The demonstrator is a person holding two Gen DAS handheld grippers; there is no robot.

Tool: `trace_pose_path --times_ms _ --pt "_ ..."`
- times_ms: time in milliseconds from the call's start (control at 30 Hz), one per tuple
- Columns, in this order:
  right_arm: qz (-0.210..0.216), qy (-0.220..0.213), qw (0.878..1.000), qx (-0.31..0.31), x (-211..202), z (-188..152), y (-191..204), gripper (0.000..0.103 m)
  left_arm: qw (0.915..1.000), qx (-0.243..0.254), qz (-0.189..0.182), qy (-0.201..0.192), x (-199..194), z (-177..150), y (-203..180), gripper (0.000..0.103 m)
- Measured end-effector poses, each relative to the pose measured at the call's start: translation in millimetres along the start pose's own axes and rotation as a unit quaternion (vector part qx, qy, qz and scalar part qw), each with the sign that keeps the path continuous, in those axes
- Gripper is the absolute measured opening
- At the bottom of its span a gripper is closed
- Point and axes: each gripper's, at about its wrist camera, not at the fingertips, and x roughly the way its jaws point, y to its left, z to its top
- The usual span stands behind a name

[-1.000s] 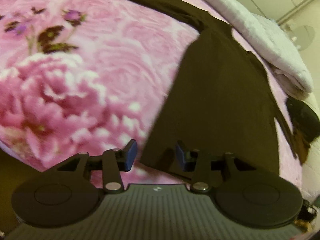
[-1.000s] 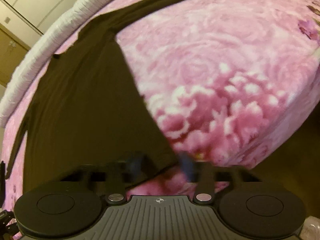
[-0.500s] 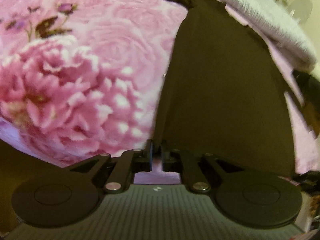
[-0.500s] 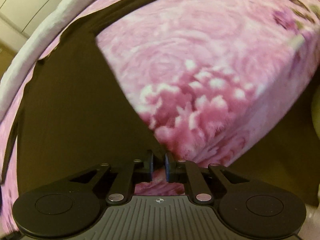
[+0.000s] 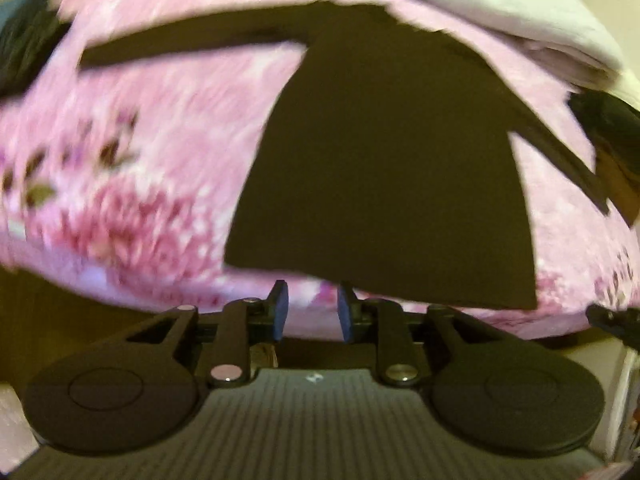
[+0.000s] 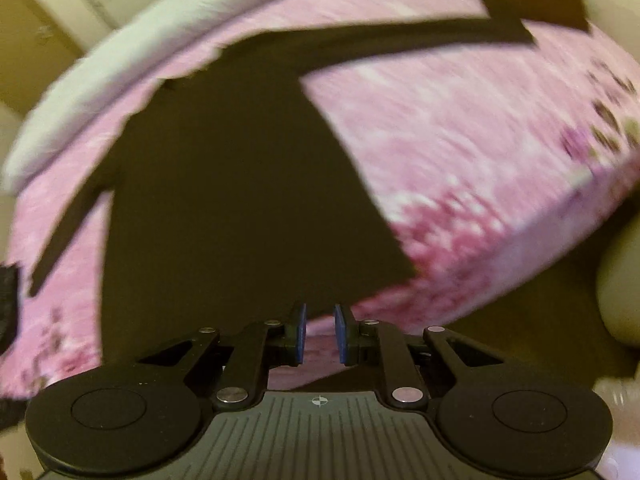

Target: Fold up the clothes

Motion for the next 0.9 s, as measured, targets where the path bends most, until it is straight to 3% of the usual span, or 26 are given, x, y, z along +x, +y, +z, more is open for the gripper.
trace_pose_path --times_ms 133,367,900 --pt "0.009 -0.028 0.998 -0.049 -33 9 37 0.016 0.9974 0.063 0.002 -0.035 -36 12 -46 0.026" --pt "-0.014 -0.032 0.995 -0.097 -65 1 59 0.016 0.9920 0.118 -0.003 -0.047 -64 2 -87 0.029" --pt "0.010 -0.011 0.993 -0.115 -86 -14 52 0.016 0.9906 0.130 0.016 -0.040 -85 -16 -110 0.030"
